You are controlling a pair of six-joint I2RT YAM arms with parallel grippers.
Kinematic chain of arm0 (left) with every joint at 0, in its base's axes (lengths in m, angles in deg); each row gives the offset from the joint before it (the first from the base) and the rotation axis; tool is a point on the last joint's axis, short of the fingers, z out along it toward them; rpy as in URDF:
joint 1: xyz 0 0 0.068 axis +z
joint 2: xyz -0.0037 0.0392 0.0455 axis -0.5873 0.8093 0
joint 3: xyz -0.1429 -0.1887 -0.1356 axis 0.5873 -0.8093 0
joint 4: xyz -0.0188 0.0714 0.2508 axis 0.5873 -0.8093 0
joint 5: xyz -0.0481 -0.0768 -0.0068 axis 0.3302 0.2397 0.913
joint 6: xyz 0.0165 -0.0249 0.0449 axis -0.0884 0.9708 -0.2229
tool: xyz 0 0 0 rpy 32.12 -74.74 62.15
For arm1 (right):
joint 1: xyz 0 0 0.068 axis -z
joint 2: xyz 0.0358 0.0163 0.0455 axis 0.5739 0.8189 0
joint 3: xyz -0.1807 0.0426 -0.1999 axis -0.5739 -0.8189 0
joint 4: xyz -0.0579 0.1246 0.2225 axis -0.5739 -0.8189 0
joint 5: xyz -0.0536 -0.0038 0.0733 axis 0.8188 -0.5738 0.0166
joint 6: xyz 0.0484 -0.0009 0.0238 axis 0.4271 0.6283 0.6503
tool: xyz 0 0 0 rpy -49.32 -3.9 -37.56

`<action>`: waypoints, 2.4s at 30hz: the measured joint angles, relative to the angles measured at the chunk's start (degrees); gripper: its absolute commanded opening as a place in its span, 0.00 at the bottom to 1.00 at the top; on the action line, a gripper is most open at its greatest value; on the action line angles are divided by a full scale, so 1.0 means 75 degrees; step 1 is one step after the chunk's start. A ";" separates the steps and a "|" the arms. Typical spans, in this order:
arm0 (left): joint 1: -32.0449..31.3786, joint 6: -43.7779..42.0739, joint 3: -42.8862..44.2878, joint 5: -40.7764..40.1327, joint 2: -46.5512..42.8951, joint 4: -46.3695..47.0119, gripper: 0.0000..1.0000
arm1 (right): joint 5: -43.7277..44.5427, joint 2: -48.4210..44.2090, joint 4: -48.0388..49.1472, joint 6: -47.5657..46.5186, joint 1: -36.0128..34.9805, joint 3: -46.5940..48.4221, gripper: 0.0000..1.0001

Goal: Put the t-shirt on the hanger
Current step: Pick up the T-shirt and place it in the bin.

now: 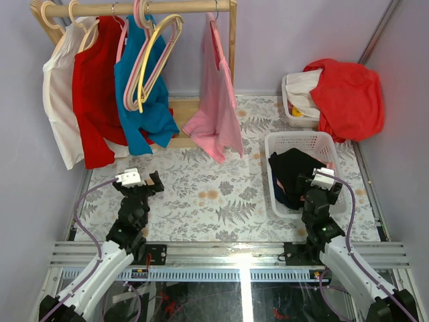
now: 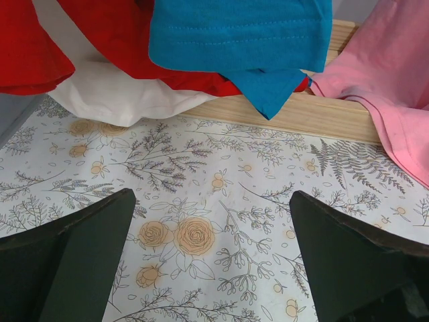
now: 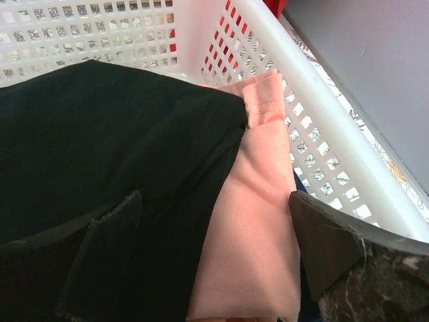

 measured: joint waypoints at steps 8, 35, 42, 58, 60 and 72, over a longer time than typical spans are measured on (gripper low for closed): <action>0.0000 0.0000 0.0000 0.0000 0.0015 0.0003 1.00 | 0.0000 0.0000 0.0000 0.0000 0.0000 0.0000 0.99; -0.0221 0.0119 0.0924 0.1775 -0.1323 -0.1751 1.00 | -0.0752 -0.3465 -0.3002 0.0839 0.0000 0.1157 0.99; -0.0224 0.0691 0.1361 0.2072 -0.2095 -0.2553 1.00 | -0.1215 -0.2914 -0.3768 0.1154 0.0000 0.1993 0.99; -0.0227 0.1070 0.1950 0.2396 -0.1749 -0.3459 0.99 | -0.2334 -0.2512 -0.4284 0.1568 0.0000 0.2104 0.99; -0.0227 0.1154 0.1950 0.2203 -0.1679 -0.3506 1.00 | -0.2530 -0.2203 -0.4281 0.1574 0.0000 0.2104 0.99; -0.0227 0.1259 0.2008 0.2025 -0.0402 -0.3503 1.00 | -0.3177 -0.1848 -0.3995 0.1486 0.0000 0.2104 0.99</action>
